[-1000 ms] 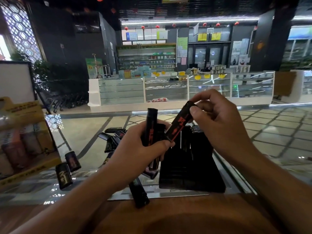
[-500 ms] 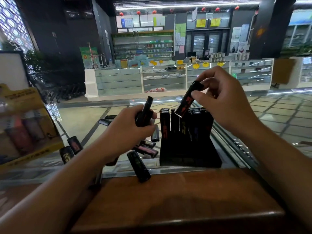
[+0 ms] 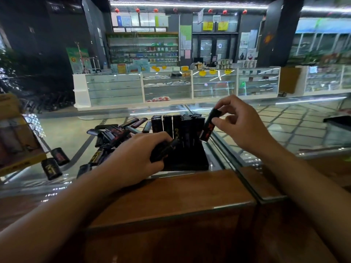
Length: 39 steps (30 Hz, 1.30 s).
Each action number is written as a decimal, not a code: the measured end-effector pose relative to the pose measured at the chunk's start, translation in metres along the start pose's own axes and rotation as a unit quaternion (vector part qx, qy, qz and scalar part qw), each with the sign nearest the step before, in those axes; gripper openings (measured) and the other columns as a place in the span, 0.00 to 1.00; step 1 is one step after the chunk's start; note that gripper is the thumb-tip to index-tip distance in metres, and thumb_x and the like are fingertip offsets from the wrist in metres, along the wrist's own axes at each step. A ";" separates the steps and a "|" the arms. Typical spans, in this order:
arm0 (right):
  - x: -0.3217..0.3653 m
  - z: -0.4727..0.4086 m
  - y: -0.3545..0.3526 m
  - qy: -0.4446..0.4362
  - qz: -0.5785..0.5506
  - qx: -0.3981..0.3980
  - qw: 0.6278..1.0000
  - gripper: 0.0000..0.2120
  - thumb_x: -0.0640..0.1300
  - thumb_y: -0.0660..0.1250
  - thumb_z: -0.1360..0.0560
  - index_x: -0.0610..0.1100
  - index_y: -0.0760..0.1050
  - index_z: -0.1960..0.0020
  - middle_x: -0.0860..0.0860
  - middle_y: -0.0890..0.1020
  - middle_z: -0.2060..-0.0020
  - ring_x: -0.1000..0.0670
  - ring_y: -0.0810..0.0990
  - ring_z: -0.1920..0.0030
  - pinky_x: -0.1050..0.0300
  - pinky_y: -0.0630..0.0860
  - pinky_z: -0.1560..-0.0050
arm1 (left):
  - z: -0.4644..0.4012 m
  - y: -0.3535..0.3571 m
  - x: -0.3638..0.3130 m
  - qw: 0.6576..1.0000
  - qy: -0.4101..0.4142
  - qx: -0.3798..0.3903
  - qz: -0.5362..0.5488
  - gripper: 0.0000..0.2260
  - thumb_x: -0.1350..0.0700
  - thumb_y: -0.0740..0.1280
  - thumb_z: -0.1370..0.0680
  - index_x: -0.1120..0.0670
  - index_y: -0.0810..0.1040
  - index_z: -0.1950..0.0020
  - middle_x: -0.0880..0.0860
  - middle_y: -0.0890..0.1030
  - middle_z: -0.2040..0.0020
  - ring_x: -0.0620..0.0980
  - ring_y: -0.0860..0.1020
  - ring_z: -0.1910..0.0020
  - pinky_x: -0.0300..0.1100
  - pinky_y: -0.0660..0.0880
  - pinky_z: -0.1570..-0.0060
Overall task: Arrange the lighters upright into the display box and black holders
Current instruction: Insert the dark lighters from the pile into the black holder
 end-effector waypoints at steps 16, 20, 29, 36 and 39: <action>0.006 -0.002 0.031 -0.084 0.143 0.073 0.983 0.09 0.44 0.72 0.25 0.50 0.76 0.46 0.61 0.73 0.55 0.61 0.72 0.63 0.74 0.65 0.61 | -0.002 -0.001 0.012 0.999 -0.011 -0.026 0.019 0.13 0.57 0.72 0.25 0.43 0.77 0.44 0.43 0.81 0.56 0.39 0.79 0.59 0.42 0.79 0.56; 0.006 -0.002 0.030 -0.081 0.143 0.071 0.984 0.10 0.46 0.71 0.24 0.53 0.78 0.44 0.58 0.73 0.53 0.59 0.71 0.65 0.74 0.65 0.61 | -0.003 -0.004 0.010 0.998 -0.009 -0.030 0.063 0.11 0.56 0.71 0.23 0.45 0.79 0.42 0.45 0.82 0.58 0.42 0.80 0.61 0.38 0.78 0.59; 0.061 -0.004 0.067 -0.090 0.050 0.104 0.989 0.12 0.52 0.73 0.26 0.54 0.80 0.43 0.60 0.82 0.56 0.55 0.80 0.61 0.61 0.77 0.57 | 0.001 -0.015 0.011 0.949 -0.089 -0.048 0.300 0.06 0.55 0.71 0.23 0.51 0.81 0.47 0.50 0.85 0.60 0.42 0.82 0.64 0.31 0.74 0.65; 0.065 -0.012 0.091 -0.101 0.008 0.131 0.986 0.07 0.46 0.73 0.26 0.51 0.80 0.48 0.58 0.81 0.58 0.56 0.79 0.57 0.62 0.76 0.54 | -0.002 -0.018 0.019 0.928 -0.114 -0.069 0.347 0.00 0.56 0.71 0.24 0.51 0.81 0.54 0.49 0.85 0.63 0.40 0.82 0.67 0.30 0.74 0.67; 0.058 -0.013 0.089 -0.050 -0.094 0.135 0.985 0.05 0.43 0.73 0.25 0.49 0.78 0.51 0.54 0.79 0.68 0.54 0.76 0.70 0.58 0.75 0.68 | -0.005 -0.016 0.023 0.929 -0.117 -0.069 0.343 0.07 0.50 0.72 0.27 0.50 0.81 0.52 0.50 0.86 0.58 0.49 0.82 0.65 0.39 0.76 0.67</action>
Point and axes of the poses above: each hand's wrist, its own z-axis away from the middle knuckle, its own y-axis out of the palm, x = y × z, the point moved 8 cm from there along -z, towards the middle knuckle
